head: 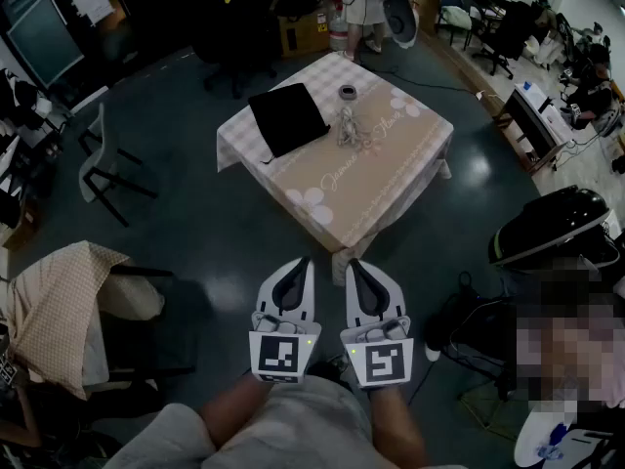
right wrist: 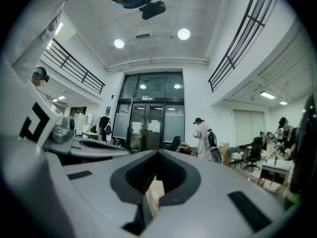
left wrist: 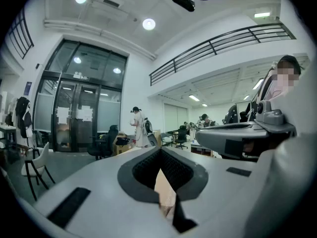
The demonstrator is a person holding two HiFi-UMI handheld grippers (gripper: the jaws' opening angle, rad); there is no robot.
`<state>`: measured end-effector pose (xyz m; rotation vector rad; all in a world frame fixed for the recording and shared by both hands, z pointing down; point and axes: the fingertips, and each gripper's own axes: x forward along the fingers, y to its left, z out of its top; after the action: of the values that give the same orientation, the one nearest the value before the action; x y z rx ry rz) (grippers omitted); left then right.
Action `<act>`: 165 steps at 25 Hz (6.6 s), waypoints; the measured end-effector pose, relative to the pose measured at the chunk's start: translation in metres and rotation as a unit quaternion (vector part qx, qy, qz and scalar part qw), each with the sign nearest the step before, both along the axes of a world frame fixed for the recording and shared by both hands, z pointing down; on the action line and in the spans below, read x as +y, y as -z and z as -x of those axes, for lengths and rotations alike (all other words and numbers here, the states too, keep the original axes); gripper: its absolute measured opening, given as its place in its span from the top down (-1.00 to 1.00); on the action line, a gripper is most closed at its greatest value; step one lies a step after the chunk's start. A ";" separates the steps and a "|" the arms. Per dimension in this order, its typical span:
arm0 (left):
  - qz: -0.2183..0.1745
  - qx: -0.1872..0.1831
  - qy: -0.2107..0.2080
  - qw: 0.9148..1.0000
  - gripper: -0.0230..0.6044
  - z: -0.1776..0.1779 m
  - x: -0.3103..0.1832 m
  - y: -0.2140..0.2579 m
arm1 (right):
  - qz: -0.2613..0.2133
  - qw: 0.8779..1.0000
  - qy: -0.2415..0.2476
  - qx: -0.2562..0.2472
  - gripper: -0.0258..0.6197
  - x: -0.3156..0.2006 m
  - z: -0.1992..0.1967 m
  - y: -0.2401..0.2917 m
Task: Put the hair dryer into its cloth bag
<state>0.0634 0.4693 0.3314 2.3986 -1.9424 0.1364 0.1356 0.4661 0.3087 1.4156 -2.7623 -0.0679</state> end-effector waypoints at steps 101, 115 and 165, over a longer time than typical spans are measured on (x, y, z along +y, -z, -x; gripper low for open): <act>0.321 -0.291 -0.110 0.894 0.90 0.145 -0.421 -0.262 | 0.190 0.978 -0.032 0.076 0.87 -0.428 0.071 -0.165; 0.360 -0.334 -0.138 0.860 0.44 0.153 -0.429 -0.307 | 0.212 0.972 -0.039 0.096 0.87 -0.449 0.078 -0.175; 0.381 0.083 -0.110 0.914 0.87 0.144 -0.544 -0.225 | 0.354 0.910 -0.053 0.210 0.24 -0.542 0.058 -0.263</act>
<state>-0.0811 -0.0748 0.5563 1.9856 -1.2092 0.5607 0.0781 -0.0757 0.5713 1.1579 -2.0281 0.5152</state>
